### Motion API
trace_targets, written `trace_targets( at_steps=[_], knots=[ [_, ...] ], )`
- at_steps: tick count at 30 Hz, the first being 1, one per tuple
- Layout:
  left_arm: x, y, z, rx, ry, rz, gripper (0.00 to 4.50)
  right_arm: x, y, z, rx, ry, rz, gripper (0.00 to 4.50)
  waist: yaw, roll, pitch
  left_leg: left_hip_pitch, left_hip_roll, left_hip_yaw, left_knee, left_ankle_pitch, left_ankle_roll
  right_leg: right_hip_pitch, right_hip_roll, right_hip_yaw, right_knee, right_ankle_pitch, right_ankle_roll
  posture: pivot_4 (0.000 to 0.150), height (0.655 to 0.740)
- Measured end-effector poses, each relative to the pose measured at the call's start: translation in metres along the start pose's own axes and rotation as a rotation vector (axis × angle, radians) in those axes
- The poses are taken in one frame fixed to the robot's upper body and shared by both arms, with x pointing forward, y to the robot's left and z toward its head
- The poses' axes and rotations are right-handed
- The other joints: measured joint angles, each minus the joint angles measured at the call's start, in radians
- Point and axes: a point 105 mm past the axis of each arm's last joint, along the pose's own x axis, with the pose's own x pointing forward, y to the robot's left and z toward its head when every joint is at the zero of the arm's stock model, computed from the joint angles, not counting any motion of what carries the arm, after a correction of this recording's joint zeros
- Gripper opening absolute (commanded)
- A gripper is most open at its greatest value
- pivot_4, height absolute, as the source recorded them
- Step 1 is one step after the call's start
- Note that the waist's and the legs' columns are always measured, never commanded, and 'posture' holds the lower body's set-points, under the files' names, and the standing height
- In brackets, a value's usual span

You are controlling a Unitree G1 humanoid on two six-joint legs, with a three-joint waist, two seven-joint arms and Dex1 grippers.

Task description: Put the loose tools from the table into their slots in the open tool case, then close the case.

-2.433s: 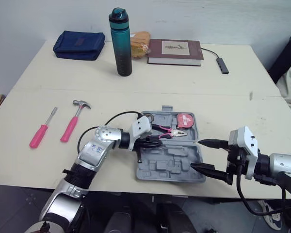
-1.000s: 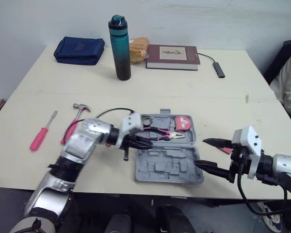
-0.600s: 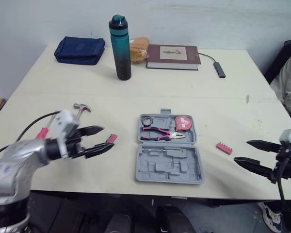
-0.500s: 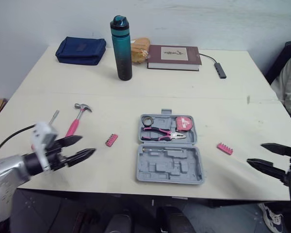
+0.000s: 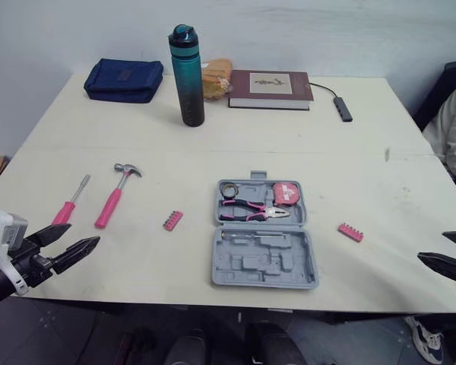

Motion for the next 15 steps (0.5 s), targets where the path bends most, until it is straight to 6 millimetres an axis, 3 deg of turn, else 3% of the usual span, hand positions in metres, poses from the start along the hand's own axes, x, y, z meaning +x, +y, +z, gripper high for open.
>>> trace_targets(
  at_steps=[8, 12, 15],
  knots=[
    [0.005, 0.007, -0.007, -0.051, 0.013, 0.099, 4.39, 0.016, 0.008, 0.006, -0.02, -0.018, 0.064, 4.5, -0.005, 0.002, 0.002, 0.0, 0.0, 0.001, -0.001, 0.0, 0.0, -0.001, 0.0, 0.001, 0.0, 0.0, 0.0, 0.15, 0.74],
    [0.006, 0.035, -0.018, -0.087, 0.018, 0.326, 4.39, 0.046, 0.045, 0.039, -0.095, -0.096, 0.255, 4.5, -0.016, 0.002, 0.003, 0.0, 0.0, 0.0, -0.001, 0.001, -0.003, -0.002, 0.002, 0.0, 0.002, 0.0, 0.0, 0.15, 0.74],
    [0.009, 0.042, -0.019, -0.082, 0.024, 0.377, 4.39, 0.063, 0.068, 0.054, -0.126, -0.117, 0.375, 4.5, -0.015, 0.0, 0.005, -0.001, 0.001, -0.001, -0.001, 0.002, -0.004, -0.003, 0.001, 0.0, 0.002, 0.0, 0.0, 0.15, 0.74]
  ],
)
